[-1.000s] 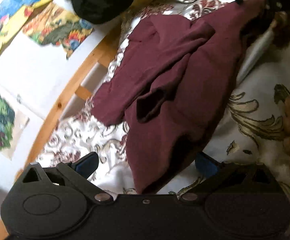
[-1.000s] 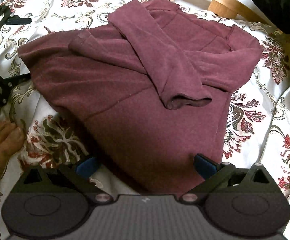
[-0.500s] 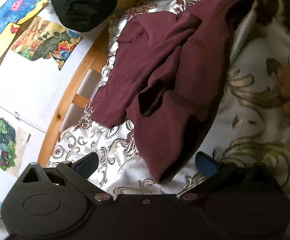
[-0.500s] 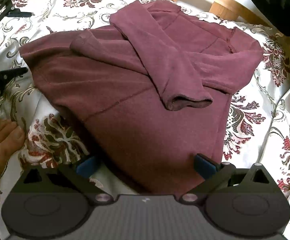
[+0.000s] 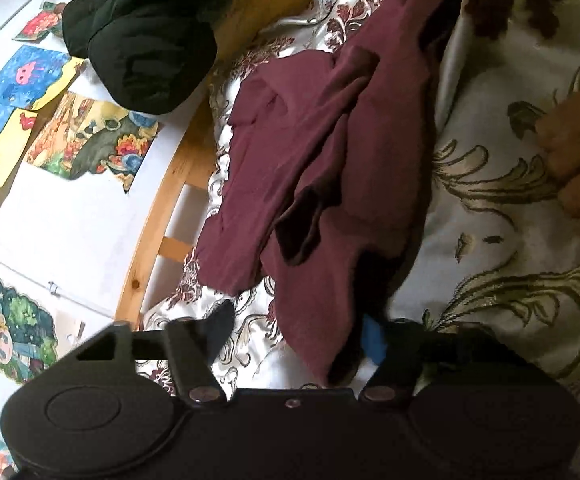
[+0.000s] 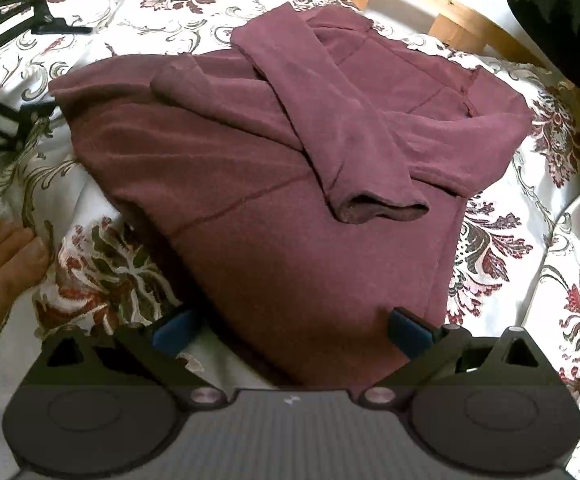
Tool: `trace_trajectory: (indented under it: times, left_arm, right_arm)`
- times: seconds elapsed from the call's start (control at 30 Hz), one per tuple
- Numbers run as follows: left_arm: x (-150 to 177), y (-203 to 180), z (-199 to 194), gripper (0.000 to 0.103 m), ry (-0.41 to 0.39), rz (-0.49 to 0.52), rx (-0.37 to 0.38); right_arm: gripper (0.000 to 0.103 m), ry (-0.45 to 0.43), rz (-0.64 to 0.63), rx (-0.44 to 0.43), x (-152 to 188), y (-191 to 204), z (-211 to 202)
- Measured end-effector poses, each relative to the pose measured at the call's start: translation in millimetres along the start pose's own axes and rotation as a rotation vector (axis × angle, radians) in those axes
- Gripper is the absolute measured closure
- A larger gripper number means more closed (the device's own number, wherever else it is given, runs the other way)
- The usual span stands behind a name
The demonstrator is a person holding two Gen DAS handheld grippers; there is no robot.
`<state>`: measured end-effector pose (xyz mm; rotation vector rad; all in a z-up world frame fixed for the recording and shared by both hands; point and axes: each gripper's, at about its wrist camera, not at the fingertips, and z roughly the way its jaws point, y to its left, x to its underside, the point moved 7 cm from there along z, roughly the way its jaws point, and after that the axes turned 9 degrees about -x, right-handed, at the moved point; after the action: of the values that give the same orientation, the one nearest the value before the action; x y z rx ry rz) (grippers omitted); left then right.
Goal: Fold small clothes
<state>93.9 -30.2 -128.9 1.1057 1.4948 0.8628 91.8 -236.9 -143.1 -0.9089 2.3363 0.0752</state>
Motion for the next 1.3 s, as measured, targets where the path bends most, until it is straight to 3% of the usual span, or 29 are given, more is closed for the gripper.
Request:
trace_trajectory:
  times: [0.13, 0.23, 0.3, 0.33, 0.4, 0.5, 0.6, 0.83, 1.07, 1.3]
  left_arm:
    - [-1, 1, 0, 0.072, -0.016, -0.021, 0.040]
    - [-3, 4, -2, 0.089, -0.026, -0.049, 0.078]
    - [-5, 8, -3, 0.094, -0.026, -0.079, 0.078]
    - [-6, 13, -3, 0.096, -0.022, -0.109, 0.074]
    - [-7, 21, -4, 0.098, -0.010, -0.167, 0.067]
    - [-8, 33, -7, 0.099, 0.010, -0.261, 0.046]
    - [-9, 47, -11, 0.101, 0.029, -0.364, 0.033]
    - [-2, 78, -41, 0.101, 0.044, -0.650, 0.042]
    - [5, 94, -74, 0.101, 0.005, -0.767, 0.063]
    - [12, 122, -118, 0.101, -0.057, -0.843, 0.093]
  right_arm:
    - [0.002, -0.009, -0.030, 0.010, 2, 3, -3]
    - [0.018, -0.025, -0.033, -0.010, 1, 5, -8]
    - [0.034, -0.041, -0.035, -0.015, 0, 7, -11]
    - [0.038, -0.046, -0.036, -0.016, -1, 8, -13]
    - [0.056, -0.067, -0.012, -0.031, -3, 9, -15]
    - [0.082, -0.124, 0.119, -0.078, -4, -4, -19]
    - [0.091, -0.197, 0.181, -0.008, -6, -18, -33]
    - [0.093, -0.333, 0.124, 0.156, -11, -7, -79]
    - [0.094, -0.414, 0.088, 0.250, -11, 25, -126]
    - [0.094, -0.506, 0.138, 0.258, -7, 48, -182]
